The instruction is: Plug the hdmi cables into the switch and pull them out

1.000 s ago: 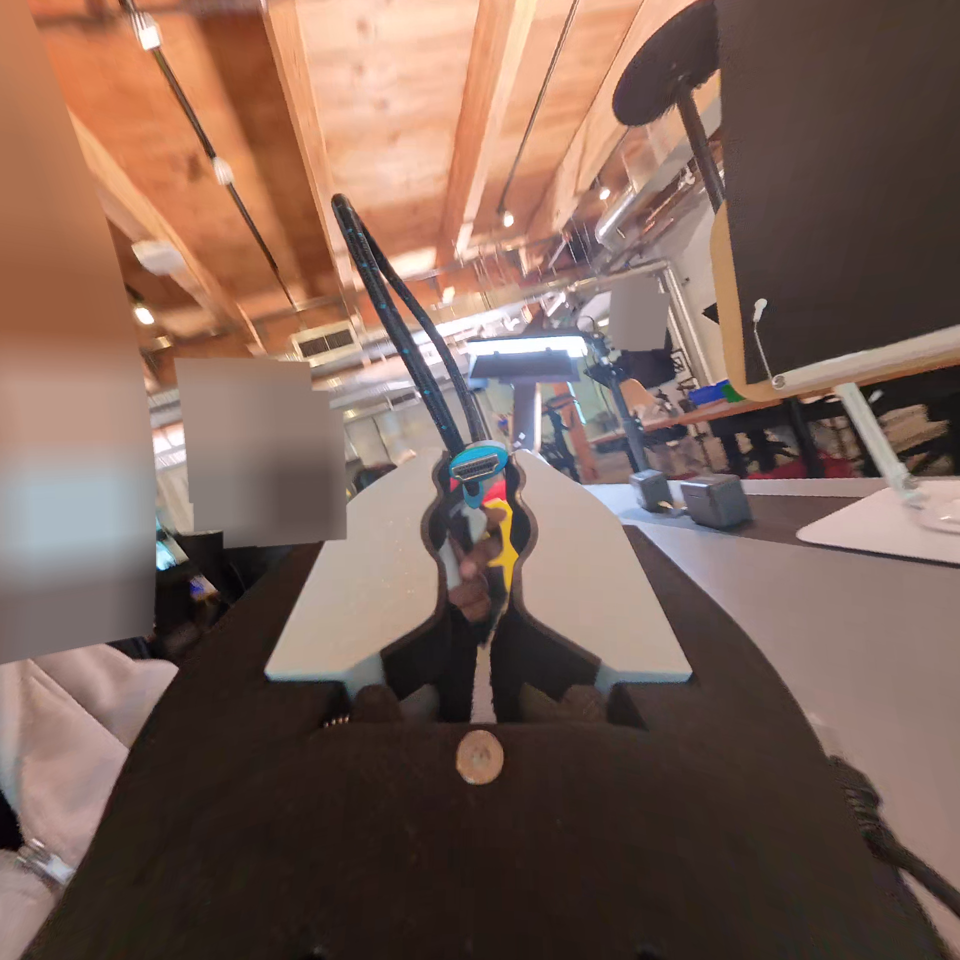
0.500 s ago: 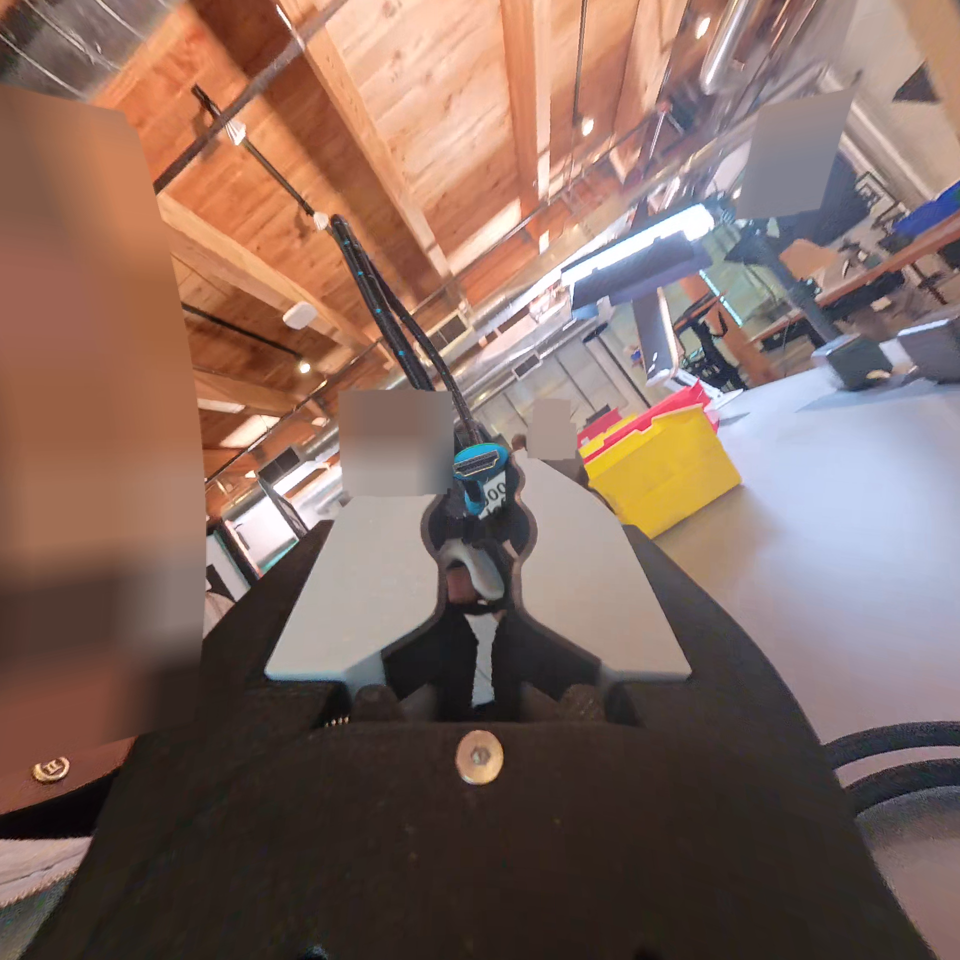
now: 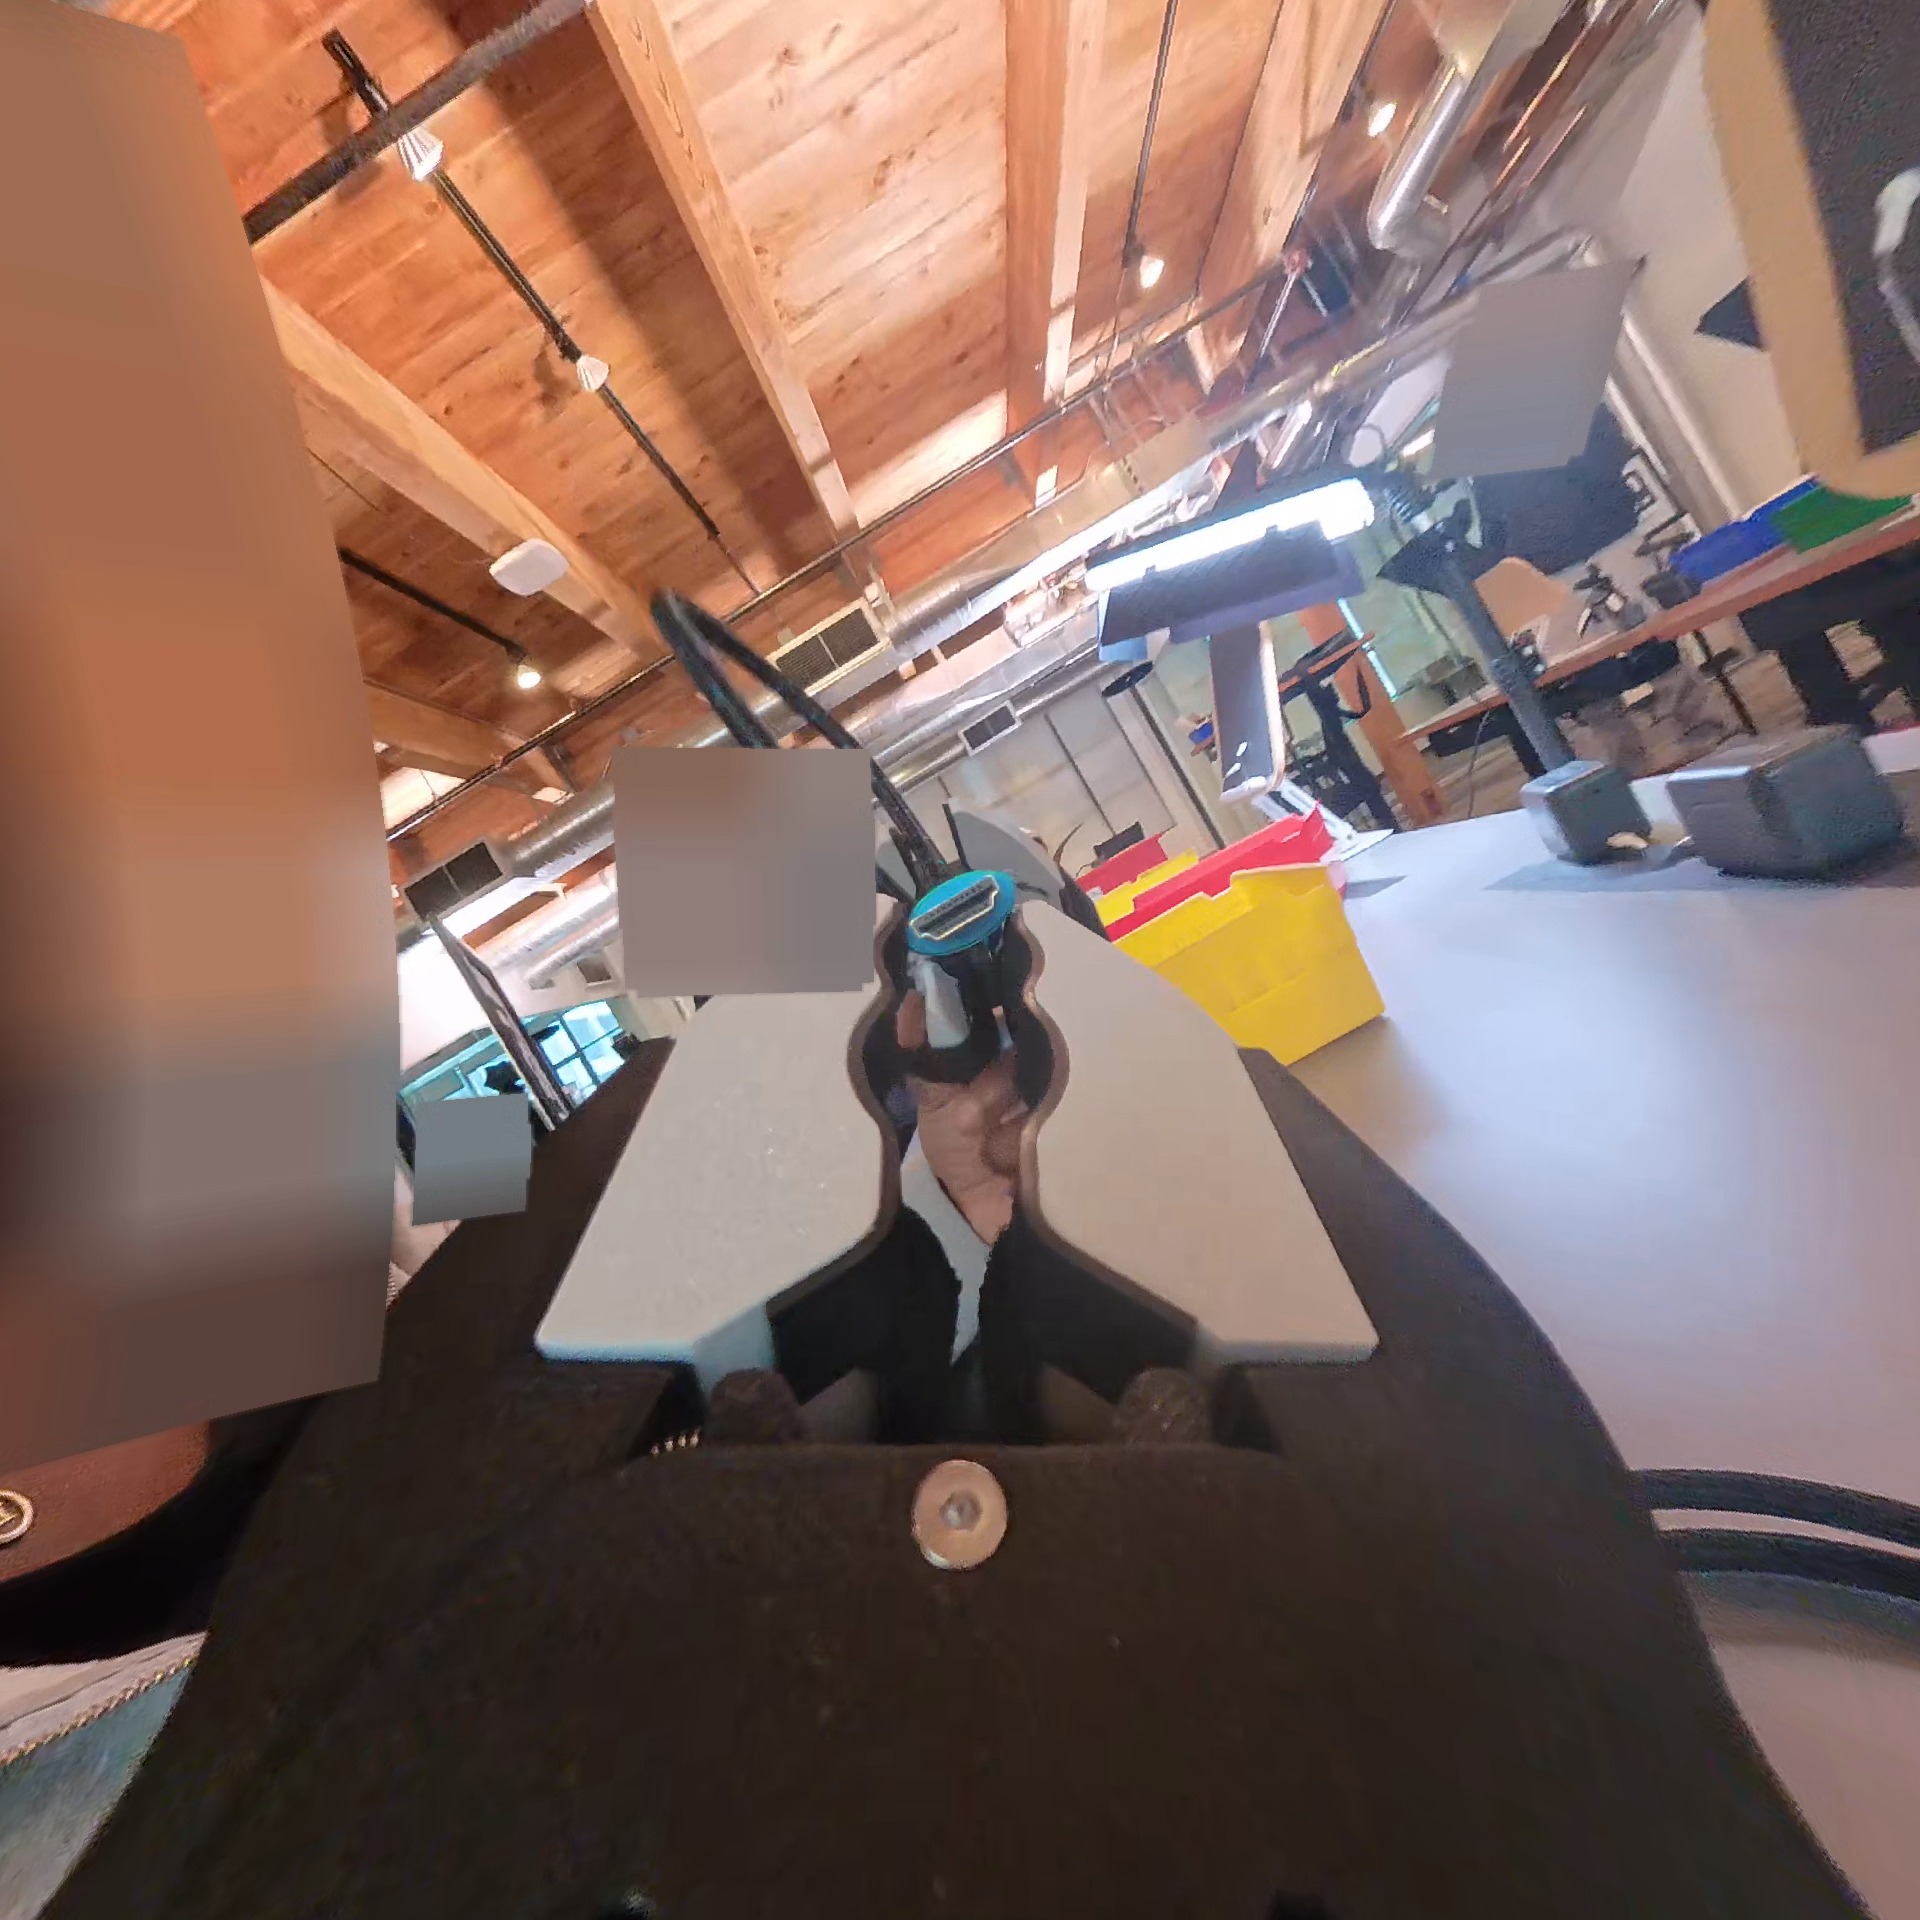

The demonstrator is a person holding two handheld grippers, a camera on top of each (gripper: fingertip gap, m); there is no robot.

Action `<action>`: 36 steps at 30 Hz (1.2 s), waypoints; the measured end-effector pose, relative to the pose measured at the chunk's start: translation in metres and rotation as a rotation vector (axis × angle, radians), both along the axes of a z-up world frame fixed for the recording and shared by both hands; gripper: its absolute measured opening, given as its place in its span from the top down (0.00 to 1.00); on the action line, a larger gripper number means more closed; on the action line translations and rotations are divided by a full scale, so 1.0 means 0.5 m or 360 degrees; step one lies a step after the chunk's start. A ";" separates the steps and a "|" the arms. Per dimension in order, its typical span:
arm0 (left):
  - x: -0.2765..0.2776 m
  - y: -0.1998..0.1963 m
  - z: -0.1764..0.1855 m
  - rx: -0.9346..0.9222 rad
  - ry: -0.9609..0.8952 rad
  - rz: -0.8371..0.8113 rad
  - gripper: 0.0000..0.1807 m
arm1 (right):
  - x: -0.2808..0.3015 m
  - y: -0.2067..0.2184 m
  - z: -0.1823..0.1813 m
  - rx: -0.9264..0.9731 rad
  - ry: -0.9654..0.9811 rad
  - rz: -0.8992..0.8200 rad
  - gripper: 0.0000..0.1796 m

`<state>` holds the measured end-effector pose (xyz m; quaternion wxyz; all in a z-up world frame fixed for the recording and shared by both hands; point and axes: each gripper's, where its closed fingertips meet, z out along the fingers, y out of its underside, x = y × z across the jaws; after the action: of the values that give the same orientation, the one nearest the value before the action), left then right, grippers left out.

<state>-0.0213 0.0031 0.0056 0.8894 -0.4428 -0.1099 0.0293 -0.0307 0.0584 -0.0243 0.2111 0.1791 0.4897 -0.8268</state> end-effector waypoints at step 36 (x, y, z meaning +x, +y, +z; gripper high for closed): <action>0.040 0.055 -0.034 -0.0248 -0.0070 -0.0336 0.91 | 0.065 -0.064 -0.078 0.0842 0.1004 -0.0130 0.88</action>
<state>-0.0014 0.0306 -0.0116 0.8477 -0.5203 -0.0797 -0.0657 0.0016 0.0262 -0.0634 -0.0357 -0.0156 0.7186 -0.6944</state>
